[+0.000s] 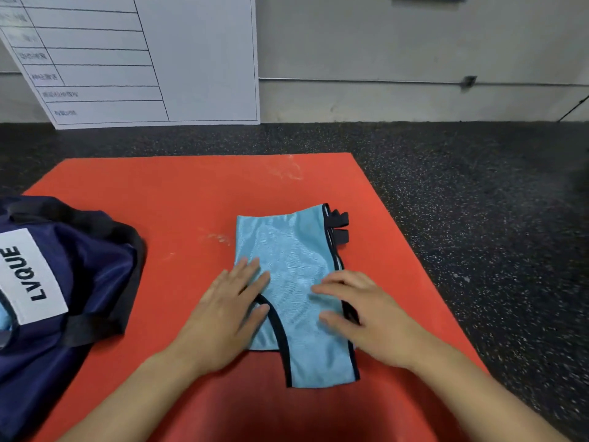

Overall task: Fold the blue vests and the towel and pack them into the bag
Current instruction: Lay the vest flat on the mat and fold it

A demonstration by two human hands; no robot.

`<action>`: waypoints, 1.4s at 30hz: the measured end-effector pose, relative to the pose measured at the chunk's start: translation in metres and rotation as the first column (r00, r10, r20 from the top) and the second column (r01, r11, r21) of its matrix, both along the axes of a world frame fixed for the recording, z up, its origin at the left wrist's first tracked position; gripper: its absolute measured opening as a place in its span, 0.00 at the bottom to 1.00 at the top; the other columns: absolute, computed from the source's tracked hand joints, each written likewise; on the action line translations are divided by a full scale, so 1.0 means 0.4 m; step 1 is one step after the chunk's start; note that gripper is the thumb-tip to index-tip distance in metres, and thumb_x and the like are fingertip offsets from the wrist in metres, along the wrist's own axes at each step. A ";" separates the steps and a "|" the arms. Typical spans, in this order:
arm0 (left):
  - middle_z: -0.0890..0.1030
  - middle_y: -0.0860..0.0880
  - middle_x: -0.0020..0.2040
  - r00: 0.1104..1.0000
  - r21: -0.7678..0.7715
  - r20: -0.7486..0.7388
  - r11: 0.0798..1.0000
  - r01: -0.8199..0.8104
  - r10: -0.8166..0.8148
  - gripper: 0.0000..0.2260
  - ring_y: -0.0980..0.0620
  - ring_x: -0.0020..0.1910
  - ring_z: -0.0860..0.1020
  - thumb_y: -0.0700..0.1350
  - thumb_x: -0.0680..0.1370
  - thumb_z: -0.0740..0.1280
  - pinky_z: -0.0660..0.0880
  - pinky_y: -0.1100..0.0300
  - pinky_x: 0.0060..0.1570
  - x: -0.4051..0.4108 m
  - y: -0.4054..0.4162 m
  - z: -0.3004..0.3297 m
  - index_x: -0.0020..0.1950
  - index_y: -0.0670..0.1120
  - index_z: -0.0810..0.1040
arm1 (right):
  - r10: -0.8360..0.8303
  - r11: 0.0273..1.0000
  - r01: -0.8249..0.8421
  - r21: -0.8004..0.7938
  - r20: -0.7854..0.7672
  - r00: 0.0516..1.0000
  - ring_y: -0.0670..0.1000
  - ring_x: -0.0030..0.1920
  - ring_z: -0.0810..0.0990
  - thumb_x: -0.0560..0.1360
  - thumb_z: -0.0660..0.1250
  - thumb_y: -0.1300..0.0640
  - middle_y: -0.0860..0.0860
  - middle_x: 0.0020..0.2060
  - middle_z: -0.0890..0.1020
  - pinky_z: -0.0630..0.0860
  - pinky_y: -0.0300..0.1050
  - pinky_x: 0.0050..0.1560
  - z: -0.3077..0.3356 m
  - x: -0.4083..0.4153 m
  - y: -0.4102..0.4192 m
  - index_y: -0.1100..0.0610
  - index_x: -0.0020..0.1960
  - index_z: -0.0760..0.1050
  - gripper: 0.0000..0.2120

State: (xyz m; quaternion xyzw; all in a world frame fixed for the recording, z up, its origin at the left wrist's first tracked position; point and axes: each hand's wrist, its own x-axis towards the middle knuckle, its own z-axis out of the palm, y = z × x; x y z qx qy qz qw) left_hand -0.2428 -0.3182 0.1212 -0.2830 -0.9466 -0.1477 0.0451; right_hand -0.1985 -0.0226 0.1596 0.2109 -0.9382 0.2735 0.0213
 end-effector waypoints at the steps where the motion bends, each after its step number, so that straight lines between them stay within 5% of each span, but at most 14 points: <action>1: 0.53 0.53 0.83 0.997 -0.031 -0.007 0.996 0.082 -0.083 0.28 0.56 0.82 0.45 0.62 0.83 0.47 0.51 0.50 0.79 0.015 0.008 -0.007 0.81 0.53 0.60 | 0.073 0.997 -0.073 -0.012 0.039 0.997 0.36 0.74 0.61 0.79 0.65 0.39 0.37 0.72 0.68 0.57 0.35 0.74 -0.011 0.014 -0.018 0.42 0.74 0.71 0.24; 5: 0.49 0.55 0.83 0.971 -0.103 0.019 0.965 0.240 -0.239 0.26 0.58 0.82 0.44 0.58 0.86 0.45 0.45 0.54 0.78 0.060 0.009 -0.027 0.83 0.52 0.53 | 0.201 0.970 -0.214 0.117 0.110 0.973 0.38 0.80 0.45 0.80 0.65 0.39 0.40 0.81 0.55 0.45 0.44 0.81 -0.067 0.059 -0.031 0.42 0.80 0.62 0.30; 11: 0.47 0.61 0.82 0.949 -0.085 0.082 0.947 0.310 -0.303 0.25 0.62 0.81 0.43 0.60 0.85 0.47 0.42 0.60 0.78 0.068 -0.057 -0.005 0.83 0.58 0.51 | 0.233 0.970 -0.241 0.035 0.157 0.960 0.40 0.81 0.49 0.75 0.72 0.36 0.37 0.80 0.57 0.47 0.44 0.81 -0.065 0.078 0.040 0.40 0.78 0.65 0.34; 16: 0.63 0.61 0.79 0.964 0.051 0.052 0.964 0.260 -0.263 0.22 0.64 0.79 0.56 0.61 0.85 0.55 0.55 0.65 0.77 0.060 -0.109 -0.007 0.77 0.58 0.69 | 0.203 0.979 -0.203 -0.008 0.094 0.975 0.39 0.78 0.60 0.73 0.74 0.36 0.37 0.76 0.68 0.59 0.44 0.79 -0.065 0.061 0.053 0.40 0.70 0.76 0.27; 21: 0.78 0.61 0.68 0.978 0.152 -0.066 0.966 0.208 -0.200 0.16 0.66 0.72 0.69 0.59 0.82 0.61 0.67 0.68 0.69 0.055 -0.104 -0.005 0.63 0.56 0.82 | 0.148 0.989 -0.148 0.005 -0.078 0.986 0.41 0.66 0.75 0.76 0.72 0.38 0.35 0.62 0.79 0.74 0.52 0.63 -0.072 0.031 0.024 0.42 0.56 0.84 0.12; 25: 0.83 0.61 0.59 0.974 0.120 -0.104 0.969 0.215 -0.203 0.13 0.61 0.62 0.79 0.57 0.81 0.62 0.75 0.62 0.59 0.057 -0.090 0.022 0.56 0.55 0.83 | 0.192 0.977 -0.194 0.090 0.030 0.981 0.37 0.59 0.76 0.79 0.69 0.40 0.35 0.56 0.80 0.72 0.50 0.61 -0.024 0.007 -0.001 0.43 0.56 0.82 0.11; 27: 0.83 0.59 0.51 0.972 0.083 -0.028 0.968 0.236 -0.234 0.13 0.59 0.53 0.80 0.58 0.82 0.61 0.76 0.58 0.51 0.054 -0.092 0.056 0.54 0.53 0.82 | 0.248 0.968 -0.252 -0.010 0.212 0.945 0.36 0.57 0.78 0.79 0.70 0.45 0.38 0.53 0.83 0.74 0.46 0.61 0.022 -0.009 -0.003 0.47 0.57 0.82 0.10; 29: 0.81 0.57 0.41 0.970 0.189 0.115 0.964 0.189 -0.213 0.11 0.61 0.41 0.77 0.57 0.81 0.64 0.75 0.57 0.43 0.046 -0.094 0.092 0.48 0.52 0.81 | 0.301 0.949 -0.238 -0.207 0.365 0.881 0.39 0.46 0.78 0.80 0.70 0.48 0.46 0.43 0.83 0.76 0.49 0.49 0.069 -0.025 -0.011 0.56 0.52 0.81 0.11; 31: 0.76 0.55 0.34 0.932 0.375 0.307 0.924 0.068 -0.193 0.10 0.60 0.34 0.71 0.52 0.81 0.67 0.71 0.55 0.38 0.030 -0.092 0.102 0.42 0.49 0.79 | 0.268 0.930 -0.140 -0.339 0.369 0.890 0.46 0.36 0.68 0.80 0.70 0.48 0.52 0.33 0.70 0.65 0.49 0.35 0.085 -0.054 -0.028 0.64 0.44 0.75 0.18; 33: 0.71 0.54 0.32 0.880 0.487 0.446 0.869 -0.084 -0.165 0.15 0.58 0.34 0.68 0.55 0.79 0.68 0.67 0.56 0.36 0.012 -0.088 0.090 0.40 0.45 0.77 | 0.124 0.921 0.037 -0.388 0.380 0.917 0.47 0.36 0.66 0.77 0.73 0.45 0.50 0.35 0.68 0.62 0.45 0.36 0.064 -0.089 -0.057 0.64 0.46 0.76 0.20; 35: 0.71 0.51 0.32 0.831 0.546 0.545 0.798 -0.255 -0.108 0.21 0.54 0.34 0.69 0.62 0.75 0.67 0.68 0.56 0.37 0.002 -0.078 0.068 0.42 0.42 0.78 | -0.060 0.888 0.256 -0.381 0.457 0.887 0.47 0.40 0.75 0.75 0.75 0.46 0.48 0.39 0.78 0.70 0.46 0.45 0.022 -0.127 -0.084 0.57 0.50 0.81 0.14; 38: 0.76 0.51 0.34 0.759 0.577 0.649 0.678 -0.454 -0.044 0.13 0.54 0.35 0.75 0.57 0.81 0.66 0.76 0.56 0.35 -0.005 -0.066 0.056 0.49 0.49 0.81 | -0.268 0.822 0.477 -0.312 0.526 0.807 0.43 0.41 0.79 0.75 0.75 0.46 0.46 0.43 0.83 0.74 0.44 0.49 -0.008 -0.151 -0.097 0.51 0.52 0.81 0.11; 42: 0.77 0.52 0.40 0.722 0.640 0.662 0.654 -0.403 -0.203 0.12 0.56 0.40 0.77 0.56 0.80 0.61 0.77 0.61 0.41 0.007 -0.087 0.080 0.59 0.57 0.81 | -0.111 0.797 0.445 -0.409 0.625 0.773 0.31 0.60 0.74 0.78 0.64 0.35 0.30 0.64 0.75 0.69 0.35 0.58 0.068 -0.114 -0.061 0.35 0.67 0.74 0.18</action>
